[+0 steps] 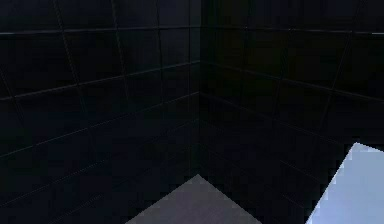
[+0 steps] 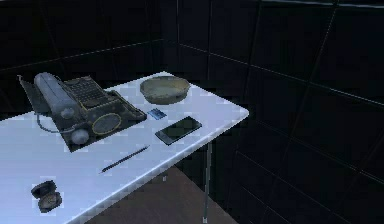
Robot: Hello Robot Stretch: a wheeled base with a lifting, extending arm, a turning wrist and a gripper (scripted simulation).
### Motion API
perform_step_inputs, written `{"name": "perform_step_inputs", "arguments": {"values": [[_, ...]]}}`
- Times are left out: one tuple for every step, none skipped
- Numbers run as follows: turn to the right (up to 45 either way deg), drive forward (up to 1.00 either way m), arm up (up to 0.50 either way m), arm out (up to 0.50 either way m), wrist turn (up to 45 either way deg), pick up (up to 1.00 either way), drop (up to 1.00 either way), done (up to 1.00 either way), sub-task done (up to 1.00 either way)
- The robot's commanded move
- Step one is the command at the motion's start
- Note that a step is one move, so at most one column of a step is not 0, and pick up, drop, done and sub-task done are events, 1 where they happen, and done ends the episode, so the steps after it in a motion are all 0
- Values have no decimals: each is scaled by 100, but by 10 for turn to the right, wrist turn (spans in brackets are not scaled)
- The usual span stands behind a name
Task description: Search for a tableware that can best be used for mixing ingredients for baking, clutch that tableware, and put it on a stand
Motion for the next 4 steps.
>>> {"name": "perform_step_inputs", "arguments": {"values": [[0, 0, 38, 0, 0, 0, 0, 0, 0], [0, 0, 0, 50, 0, 0, 0, 0, 0], [0, 0, 0, 0, 450, 0, 0, 0, 0], [0, 0, 0, 0, 450, 0, 0, 0, 0]]}}
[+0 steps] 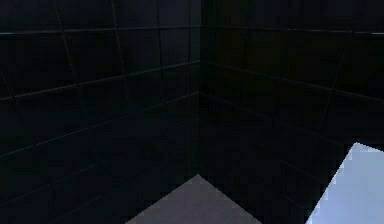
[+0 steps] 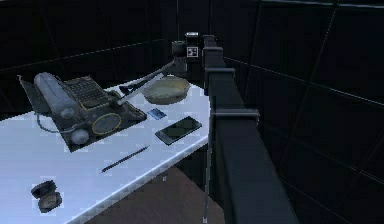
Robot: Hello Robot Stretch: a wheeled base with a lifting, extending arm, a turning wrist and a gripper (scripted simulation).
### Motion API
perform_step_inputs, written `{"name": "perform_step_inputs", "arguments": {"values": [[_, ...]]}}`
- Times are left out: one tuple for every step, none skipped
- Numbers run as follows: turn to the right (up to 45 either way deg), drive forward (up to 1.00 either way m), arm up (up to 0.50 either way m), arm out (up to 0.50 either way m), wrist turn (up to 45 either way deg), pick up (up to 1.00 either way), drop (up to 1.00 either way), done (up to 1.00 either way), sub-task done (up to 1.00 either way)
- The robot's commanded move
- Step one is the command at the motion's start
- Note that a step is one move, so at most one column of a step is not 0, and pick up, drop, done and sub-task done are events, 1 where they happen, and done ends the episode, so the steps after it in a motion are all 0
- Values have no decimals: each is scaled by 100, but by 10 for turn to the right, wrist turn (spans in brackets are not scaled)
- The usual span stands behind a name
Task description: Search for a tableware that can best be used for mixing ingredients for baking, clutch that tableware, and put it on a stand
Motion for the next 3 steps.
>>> {"name": "perform_step_inputs", "arguments": {"values": [[0, 0, 0, 0, 450, 0, 0, 0, 0], [0, 0, 0, 0, 120, 0, 0, 0, 0], [0, 0, -8, 0, 0, 0, 0, 0, 0]]}}
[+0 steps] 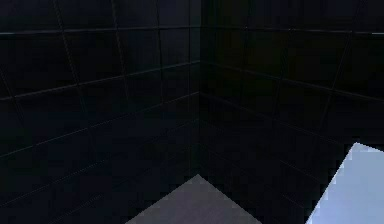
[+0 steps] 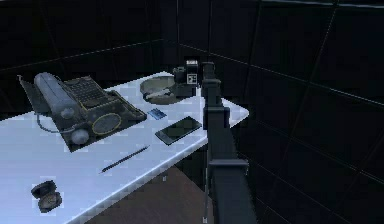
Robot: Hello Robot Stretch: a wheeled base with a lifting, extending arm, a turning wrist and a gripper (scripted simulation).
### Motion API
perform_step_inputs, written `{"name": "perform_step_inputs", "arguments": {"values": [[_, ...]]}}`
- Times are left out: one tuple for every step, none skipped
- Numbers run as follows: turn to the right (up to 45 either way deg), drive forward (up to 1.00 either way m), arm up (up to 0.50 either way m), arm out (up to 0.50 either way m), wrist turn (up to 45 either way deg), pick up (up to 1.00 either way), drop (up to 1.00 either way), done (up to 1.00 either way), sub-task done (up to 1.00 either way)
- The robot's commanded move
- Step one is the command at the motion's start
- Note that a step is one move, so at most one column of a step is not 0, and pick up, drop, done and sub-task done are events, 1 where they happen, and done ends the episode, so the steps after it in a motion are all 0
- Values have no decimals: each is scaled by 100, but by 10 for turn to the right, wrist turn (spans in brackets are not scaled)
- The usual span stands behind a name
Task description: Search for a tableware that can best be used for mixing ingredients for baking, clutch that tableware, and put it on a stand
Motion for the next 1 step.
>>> {"name": "perform_step_inputs", "arguments": {"values": [[0, 0, 0, 0, 0, 100, 0, 0, 0]]}}
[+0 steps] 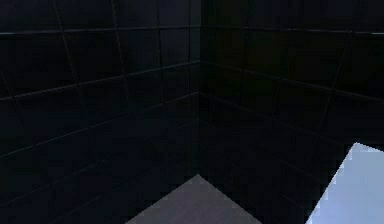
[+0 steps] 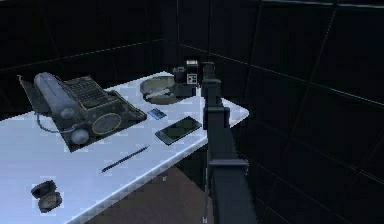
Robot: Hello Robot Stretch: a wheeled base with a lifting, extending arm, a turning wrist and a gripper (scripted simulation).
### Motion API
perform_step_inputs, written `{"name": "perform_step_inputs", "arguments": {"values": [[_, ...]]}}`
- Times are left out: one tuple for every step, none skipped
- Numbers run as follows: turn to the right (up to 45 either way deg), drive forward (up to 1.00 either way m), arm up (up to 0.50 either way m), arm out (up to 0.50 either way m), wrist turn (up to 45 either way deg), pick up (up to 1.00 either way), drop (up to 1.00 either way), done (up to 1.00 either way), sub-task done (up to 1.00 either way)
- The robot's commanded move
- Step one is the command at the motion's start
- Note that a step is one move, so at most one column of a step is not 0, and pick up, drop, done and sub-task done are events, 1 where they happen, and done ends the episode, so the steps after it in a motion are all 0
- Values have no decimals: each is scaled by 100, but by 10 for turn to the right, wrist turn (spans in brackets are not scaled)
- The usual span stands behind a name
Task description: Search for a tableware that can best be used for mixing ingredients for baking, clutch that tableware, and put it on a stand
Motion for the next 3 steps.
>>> {"name": "perform_step_inputs", "arguments": {"values": [[0, 0, 8, 0, 0, 0, 0, 0, 0], [0, 0, 0, 0, -450, 0, 0, 0, 0], [0, 0, 0, 0, -450, 0, 0, 0, 0]]}}
